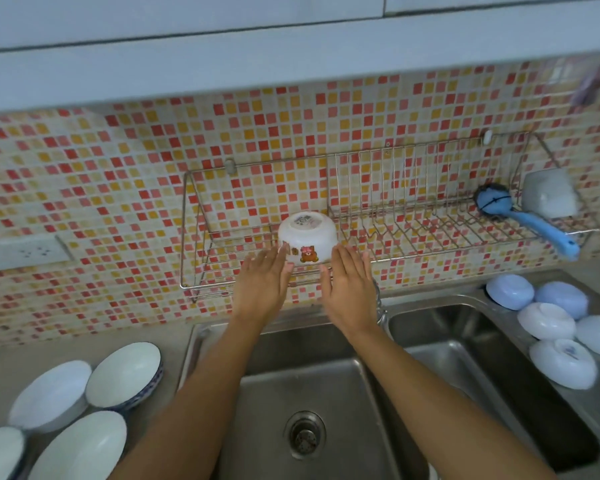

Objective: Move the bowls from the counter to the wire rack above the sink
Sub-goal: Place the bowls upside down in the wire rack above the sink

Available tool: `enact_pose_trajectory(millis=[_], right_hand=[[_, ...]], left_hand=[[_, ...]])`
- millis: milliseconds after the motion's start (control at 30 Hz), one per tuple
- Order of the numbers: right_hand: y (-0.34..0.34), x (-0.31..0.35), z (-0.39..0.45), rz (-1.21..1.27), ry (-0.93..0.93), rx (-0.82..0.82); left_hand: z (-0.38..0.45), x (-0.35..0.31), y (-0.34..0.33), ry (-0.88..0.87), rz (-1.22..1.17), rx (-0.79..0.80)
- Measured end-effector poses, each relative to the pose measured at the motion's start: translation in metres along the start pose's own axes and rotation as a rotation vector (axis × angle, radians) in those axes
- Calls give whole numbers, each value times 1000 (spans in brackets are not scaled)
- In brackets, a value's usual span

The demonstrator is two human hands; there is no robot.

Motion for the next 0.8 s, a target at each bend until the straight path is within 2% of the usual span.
enact_pose_trajectory(millis=[200, 333, 500, 633, 800], right_hand=[[-7, 9, -38, 48, 23, 105], [-17, 36, -67, 135, 70, 186], [-72, 106, -129, 242, 204, 501], [-98, 209, -182, 384, 383, 679], [-89, 338, -242, 564, 580, 874]], left_hand=[[-52, 18, -12, 23, 10, -56], [-106, 43, -37, 62, -46, 5], [-198, 112, -53, 308, -43, 89], [-273, 181, -25, 533, -27, 60], [-385, 262, 13, 892, 12, 50]])
Point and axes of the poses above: each hand's wrist, its own z-axis towards the middle knuckle, its own y-axis out of the back of the hand, x = y × z, the point moved 3 cm from there along z, towards the middle knuckle, and after that the axes turned 3 degrees about y, right-handed, at the moved point
